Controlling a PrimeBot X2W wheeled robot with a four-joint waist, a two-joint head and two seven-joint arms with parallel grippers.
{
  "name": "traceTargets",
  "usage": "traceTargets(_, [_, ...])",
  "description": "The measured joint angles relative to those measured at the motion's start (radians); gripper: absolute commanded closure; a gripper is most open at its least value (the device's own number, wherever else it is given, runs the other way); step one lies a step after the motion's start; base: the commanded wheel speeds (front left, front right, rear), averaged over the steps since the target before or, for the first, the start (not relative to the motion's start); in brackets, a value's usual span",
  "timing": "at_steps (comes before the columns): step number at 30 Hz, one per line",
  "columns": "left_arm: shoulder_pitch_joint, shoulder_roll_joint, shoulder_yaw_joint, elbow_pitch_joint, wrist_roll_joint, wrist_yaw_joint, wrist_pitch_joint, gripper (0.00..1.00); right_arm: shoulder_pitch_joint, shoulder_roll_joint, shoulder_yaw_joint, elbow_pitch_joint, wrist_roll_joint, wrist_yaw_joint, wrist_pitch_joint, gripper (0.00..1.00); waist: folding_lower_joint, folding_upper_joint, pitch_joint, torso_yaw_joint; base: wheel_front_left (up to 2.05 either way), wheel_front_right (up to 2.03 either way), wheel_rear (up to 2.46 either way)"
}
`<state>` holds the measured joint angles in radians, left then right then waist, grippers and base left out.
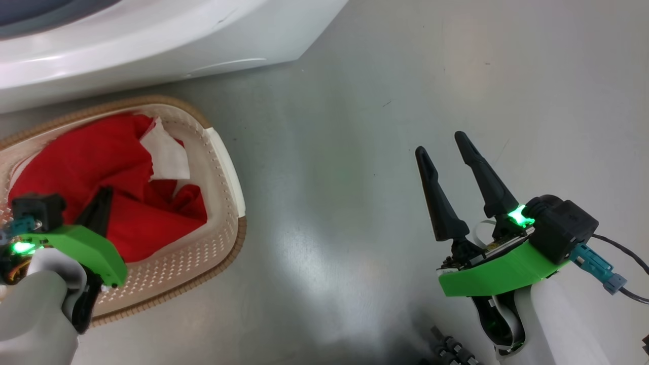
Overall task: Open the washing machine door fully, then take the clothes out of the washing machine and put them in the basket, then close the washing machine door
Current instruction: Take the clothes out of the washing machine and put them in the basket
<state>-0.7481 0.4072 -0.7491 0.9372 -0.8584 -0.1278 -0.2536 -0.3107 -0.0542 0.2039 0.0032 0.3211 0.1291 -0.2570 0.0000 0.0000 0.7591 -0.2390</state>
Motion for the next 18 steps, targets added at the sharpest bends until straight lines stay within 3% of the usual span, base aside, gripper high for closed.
traceTargets(1, [-0.003, 0.0, -0.003, 0.0, -0.004, 0.0, 0.0, 0.98, 0.0, 0.0, 0.0, 0.0, 0.0, 0.0, 0.0, 0.0, 0.0, 0.0, 0.001, 0.001, 0.0, 0.0, 0.0])
traceTargets(3, [-0.005, 0.0, -0.012, 0.0, -0.012, 0.0, 0.0, 0.84, -0.001, 0.0, -0.001, 0.001, 0.0, 0.0, 0.0, 0.0, 0.0, 0.0, 0.0, 0.004, 0.0, 0.0, 0.0])
traceTargets(5, [-0.005, 0.001, -0.016, 0.0, -0.017, 0.0, 0.0, 0.51, -0.002, 0.0, -0.001, 0.001, 0.0, 0.0, 0.0, 0.0, 0.0, 0.0, -0.002, 0.005, 0.0, 0.0, 0.0])
traceTargets(6, [-0.005, 0.0, -0.025, 0.0, -0.026, 0.0, 0.0, 0.16, -0.002, 0.0, -0.001, 0.002, 0.0, 0.0, 0.0, 0.0, 0.0, 0.0, -0.007, 0.008, 0.0, 0.0, 0.0])
traceTargets(7, [-0.005, -0.001, -0.028, 0.001, -0.033, 0.0, 0.0, 0.02, -0.002, 0.0, -0.001, 0.004, 0.0, 0.0, 0.0, 0.0, 0.0001, 0.0, -0.009, 0.01, 0.0, 0.0, 0.0])
traceTargets(18, [0.001, -0.021, 0.0, -0.009, -0.06, 0.0, 0.0, 0.0, -0.003, 0.0, -0.019, 0.036, -0.008, 0.0, 0.0, 0.0, 0.0, 0.0, -0.063, 0.04, 0.0, 0.0, 0.0])
